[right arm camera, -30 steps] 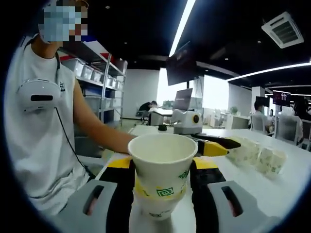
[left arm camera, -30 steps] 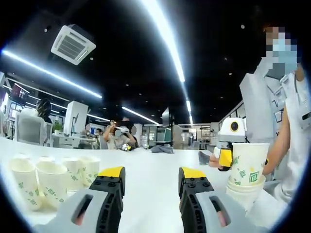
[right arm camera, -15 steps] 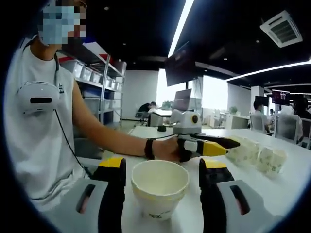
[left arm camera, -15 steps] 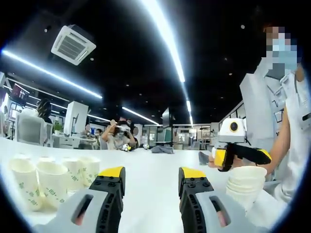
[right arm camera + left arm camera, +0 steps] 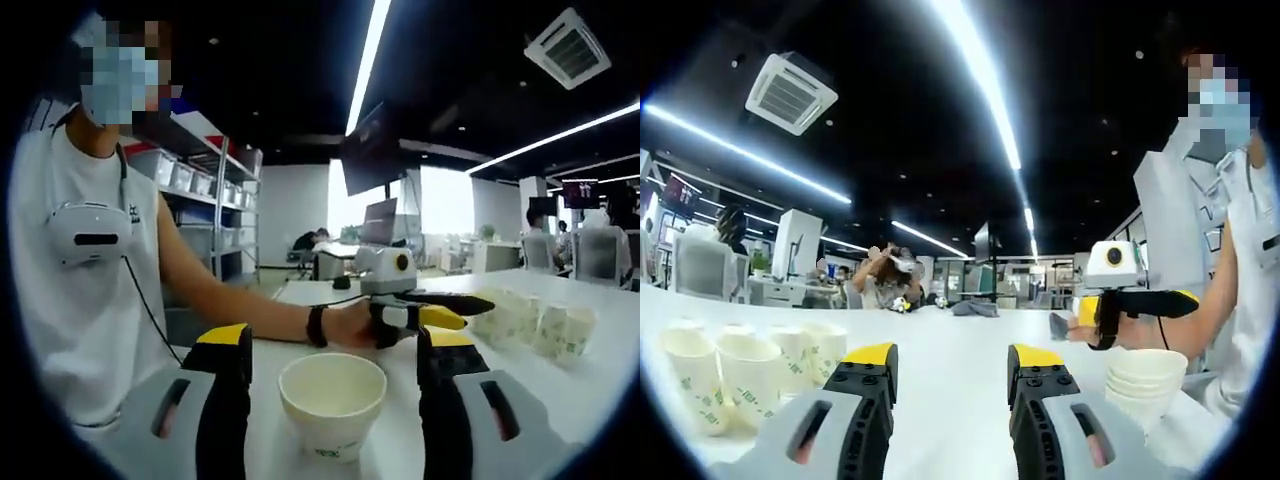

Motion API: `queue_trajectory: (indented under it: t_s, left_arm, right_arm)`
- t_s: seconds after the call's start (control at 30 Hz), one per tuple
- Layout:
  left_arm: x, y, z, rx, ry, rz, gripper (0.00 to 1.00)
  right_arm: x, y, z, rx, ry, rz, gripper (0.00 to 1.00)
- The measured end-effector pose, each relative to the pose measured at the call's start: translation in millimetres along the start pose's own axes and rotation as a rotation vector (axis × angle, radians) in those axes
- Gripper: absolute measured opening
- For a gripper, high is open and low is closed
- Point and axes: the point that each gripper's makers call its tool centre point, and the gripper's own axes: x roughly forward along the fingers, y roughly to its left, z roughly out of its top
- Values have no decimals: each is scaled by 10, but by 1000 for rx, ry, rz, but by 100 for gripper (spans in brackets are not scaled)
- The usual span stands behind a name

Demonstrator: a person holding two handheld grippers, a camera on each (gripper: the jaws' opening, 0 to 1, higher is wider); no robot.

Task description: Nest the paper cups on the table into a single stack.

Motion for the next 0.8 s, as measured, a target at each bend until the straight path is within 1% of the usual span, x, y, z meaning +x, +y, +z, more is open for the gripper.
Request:
queue_trajectory:
  t_s: [0.07, 0.23, 0.37, 0.4, 0.43, 0.5, 0.6, 0.73, 0.77, 0.8]
  left_arm:
    - [1, 0, -2, 0, 0, 0, 47]
    - [3, 1, -8, 4, 3, 1, 47]
    - [0, 3, 0, 3, 0, 1, 47]
    - [-2, 4, -4, 3, 2, 2, 47]
    - [-3, 5, -5, 4, 2, 2, 47]
    - [-3, 2, -4, 5, 3, 2, 47]
    - [-4, 3, 2, 6, 1, 3, 47]
    - [-5, 4, 1, 5, 1, 4, 47]
    - [-5, 4, -2, 4, 2, 4, 47]
    - [-5, 5, -5, 4, 3, 5, 47]
  right_arm:
    - [-18, -20, 40, 4, -14, -2, 72]
    - [-84, -108, 202, 13, -101, -20, 74]
    - [-138, -203, 289, 30, -146, -43, 76]
    - [-150, -221, 297, 33, -151, -45, 77]
    - [-158, -241, 309, 38, -160, -49, 81]
    - [-158, -298, 294, 52, -153, -65, 85]
    - [-175, -372, 277, 55, -146, -88, 87]
    - [-219, -482, 298, 73, -162, -113, 91]
    - [-239, -552, 311, 83, -171, -134, 92]
    - [-253, -584, 320, 83, -177, -138, 91]
